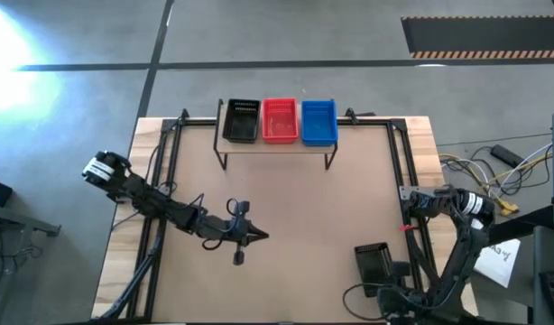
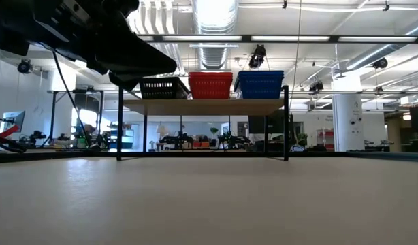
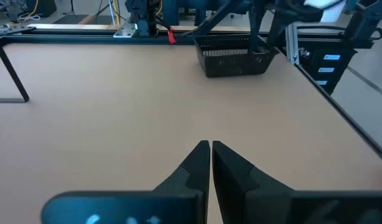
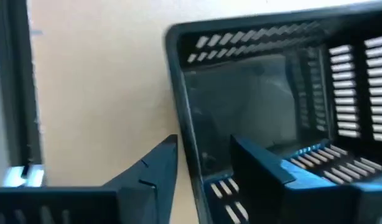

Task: Stack baskets on shelf by color
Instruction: Stack the black bin on the black bins on the shelf

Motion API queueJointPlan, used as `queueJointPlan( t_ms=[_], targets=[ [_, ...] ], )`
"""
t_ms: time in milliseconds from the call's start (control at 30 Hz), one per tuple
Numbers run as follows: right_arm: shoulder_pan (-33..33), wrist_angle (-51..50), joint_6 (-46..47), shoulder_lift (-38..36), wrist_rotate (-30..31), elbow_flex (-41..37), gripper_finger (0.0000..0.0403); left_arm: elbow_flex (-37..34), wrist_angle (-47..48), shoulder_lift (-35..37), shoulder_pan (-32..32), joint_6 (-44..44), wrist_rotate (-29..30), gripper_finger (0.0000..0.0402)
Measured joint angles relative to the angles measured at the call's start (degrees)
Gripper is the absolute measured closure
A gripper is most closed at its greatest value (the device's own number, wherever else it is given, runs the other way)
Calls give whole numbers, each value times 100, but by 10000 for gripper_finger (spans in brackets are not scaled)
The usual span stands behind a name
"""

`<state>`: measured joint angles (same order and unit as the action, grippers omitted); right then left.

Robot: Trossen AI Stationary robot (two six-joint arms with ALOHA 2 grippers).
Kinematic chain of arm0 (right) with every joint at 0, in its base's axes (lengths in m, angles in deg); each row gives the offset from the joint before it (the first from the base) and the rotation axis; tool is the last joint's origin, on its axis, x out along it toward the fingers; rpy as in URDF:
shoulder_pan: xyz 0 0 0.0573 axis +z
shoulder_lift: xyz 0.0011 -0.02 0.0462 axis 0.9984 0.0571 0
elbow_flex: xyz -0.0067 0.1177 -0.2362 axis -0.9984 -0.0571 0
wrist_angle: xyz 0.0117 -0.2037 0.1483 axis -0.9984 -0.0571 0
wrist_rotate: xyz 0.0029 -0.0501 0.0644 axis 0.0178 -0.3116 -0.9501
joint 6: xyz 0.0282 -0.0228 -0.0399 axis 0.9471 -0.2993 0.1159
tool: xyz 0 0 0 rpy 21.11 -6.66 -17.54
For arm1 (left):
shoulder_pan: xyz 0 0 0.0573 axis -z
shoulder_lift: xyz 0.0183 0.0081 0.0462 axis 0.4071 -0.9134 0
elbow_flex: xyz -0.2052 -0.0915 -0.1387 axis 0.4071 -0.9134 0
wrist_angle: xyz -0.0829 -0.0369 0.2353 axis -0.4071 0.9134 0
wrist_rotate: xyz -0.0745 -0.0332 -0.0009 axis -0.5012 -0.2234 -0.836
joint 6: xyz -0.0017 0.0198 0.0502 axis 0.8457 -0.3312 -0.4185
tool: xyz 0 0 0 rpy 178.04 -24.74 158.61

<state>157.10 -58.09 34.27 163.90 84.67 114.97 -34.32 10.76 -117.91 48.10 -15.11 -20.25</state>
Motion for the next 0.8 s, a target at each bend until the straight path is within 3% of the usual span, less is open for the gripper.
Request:
queueJointPlan(
  t_ms=[300,467,567,633,733,800],
  targets=[
    [-426,-14,-1080,244,89,0,383,1,71,184,115,-27,-148,400],
    [-993,-4,-2022,161,1196,49,393,46,960,866,563,-317,246,400],
    [-1519,203,-3089,-16,1885,182,393,182,1676,1274,922,-288,1100,400],
    [-1968,671,-4054,-95,2017,208,394,252,1948,1418,1176,-288,1719,400],
    [-2718,1886,-5726,-109,1837,170,394,316,1993,1447,1523,-439,2250,400],
    [-3188,2818,-6874,-65,1347,142,394,383,1961,1398,1708,-523,2350,400]
  ],
)
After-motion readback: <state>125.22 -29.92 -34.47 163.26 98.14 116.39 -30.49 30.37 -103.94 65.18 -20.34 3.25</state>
